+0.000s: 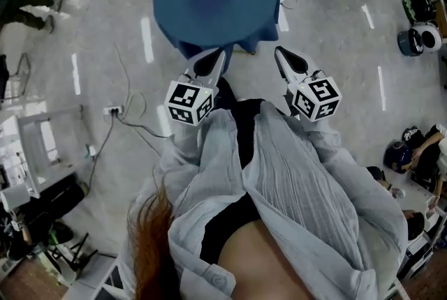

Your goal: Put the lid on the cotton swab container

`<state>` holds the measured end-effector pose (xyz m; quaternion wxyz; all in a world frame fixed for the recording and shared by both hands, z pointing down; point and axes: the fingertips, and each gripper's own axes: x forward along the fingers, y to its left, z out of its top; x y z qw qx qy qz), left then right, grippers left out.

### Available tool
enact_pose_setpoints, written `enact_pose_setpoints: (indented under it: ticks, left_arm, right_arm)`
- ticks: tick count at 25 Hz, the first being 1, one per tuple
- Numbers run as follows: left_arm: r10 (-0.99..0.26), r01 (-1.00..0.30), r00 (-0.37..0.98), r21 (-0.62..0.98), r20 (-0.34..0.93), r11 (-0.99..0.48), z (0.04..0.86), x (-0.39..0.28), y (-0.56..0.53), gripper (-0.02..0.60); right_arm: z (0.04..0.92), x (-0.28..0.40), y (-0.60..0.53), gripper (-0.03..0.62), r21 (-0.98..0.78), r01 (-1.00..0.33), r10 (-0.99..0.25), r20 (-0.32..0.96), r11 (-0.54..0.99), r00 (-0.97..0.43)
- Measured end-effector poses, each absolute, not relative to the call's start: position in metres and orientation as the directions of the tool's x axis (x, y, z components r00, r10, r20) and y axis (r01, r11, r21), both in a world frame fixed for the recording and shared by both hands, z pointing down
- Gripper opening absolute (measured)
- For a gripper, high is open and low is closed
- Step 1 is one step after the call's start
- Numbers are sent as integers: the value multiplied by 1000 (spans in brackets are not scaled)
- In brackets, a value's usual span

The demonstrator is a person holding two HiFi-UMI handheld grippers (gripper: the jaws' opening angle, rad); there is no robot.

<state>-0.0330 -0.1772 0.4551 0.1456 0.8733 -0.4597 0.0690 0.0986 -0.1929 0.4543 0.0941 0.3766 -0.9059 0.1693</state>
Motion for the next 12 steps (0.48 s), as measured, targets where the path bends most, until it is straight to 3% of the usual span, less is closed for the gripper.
enact_pose_setpoints:
  ticks: [12]
  left_arm:
    - [-787,-830,558,191,263,-524,460,-37,-171,17]
  right_arm:
    - [456,100,-186,2,-233,-716,-651,302,658,-696]
